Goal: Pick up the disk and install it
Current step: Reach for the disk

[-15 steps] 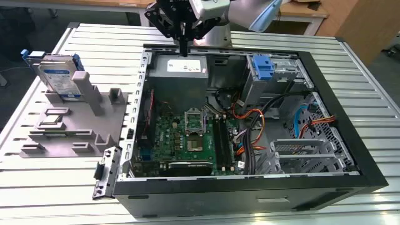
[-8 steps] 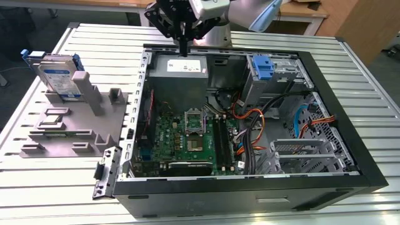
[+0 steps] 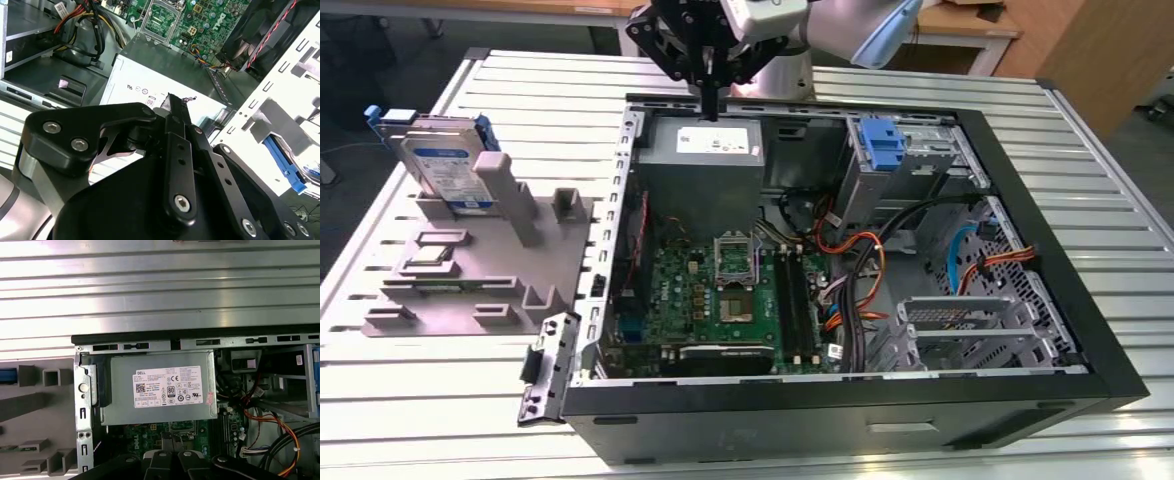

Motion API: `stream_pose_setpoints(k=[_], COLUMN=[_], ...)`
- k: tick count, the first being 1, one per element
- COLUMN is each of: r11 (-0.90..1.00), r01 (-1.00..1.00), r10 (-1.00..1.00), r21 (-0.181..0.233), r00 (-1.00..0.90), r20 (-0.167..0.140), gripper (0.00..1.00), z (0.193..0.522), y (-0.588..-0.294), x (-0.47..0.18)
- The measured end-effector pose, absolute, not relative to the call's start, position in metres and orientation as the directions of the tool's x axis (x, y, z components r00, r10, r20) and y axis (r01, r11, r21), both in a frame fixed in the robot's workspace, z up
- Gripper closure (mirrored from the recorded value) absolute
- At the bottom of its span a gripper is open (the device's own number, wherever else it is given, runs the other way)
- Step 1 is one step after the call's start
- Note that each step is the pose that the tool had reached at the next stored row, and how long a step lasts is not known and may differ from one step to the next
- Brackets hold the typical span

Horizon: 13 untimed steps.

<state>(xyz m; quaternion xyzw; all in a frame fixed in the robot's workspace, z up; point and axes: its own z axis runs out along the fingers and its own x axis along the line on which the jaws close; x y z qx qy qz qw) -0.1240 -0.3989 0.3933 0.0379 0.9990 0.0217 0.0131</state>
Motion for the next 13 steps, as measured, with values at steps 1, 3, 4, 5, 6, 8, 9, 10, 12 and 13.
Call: stream_pose_setpoints(k=[1, 3, 4, 5, 6, 8, 9, 10, 12, 13], r11=[0.996, 0.996, 0.996, 0.996, 0.996, 0.996, 0.996, 0.996, 0.996, 0.996], r01=[0.075, 0.075, 0.075, 0.075, 0.075, 0.075, 0.075, 0.075, 0.075, 0.075], r10=[0.076, 0.076, 0.076, 0.076, 0.076, 0.076, 0.076, 0.076, 0.076, 0.076], r21=[0.044, 0.044, 0.044, 0.044, 0.044, 0.044, 0.044, 0.044, 0.044, 0.044], r00=[-0.997, -0.997, -0.997, -0.997, -0.997, -0.997, -0.997, -0.997, -0.997, -0.997], r20=[-0.024, -0.024, -0.024, -0.024, -0.024, -0.024, -0.024, -0.024, -0.024, -0.024], gripper=[0.90, 0.90, 0.90, 0.90, 0.90, 0.90, 0.90, 0.90, 0.90, 0.90], z=[0.3933, 0.3933, 0.3933, 0.3933, 0.3933, 0.3933, 0.3933, 0.3933, 0.3933, 0.3933], y=[-0.3989, -0.3989, -0.3989, -0.3989, -0.3989, -0.3989, -0.3989, -0.3989, -0.3989, -0.3989], x=[-0.1241, -0.1245, -0.1247, -0.1249, -0.1252, -0.1256, -0.1259, -0.1261, -0.1266, -0.1266])
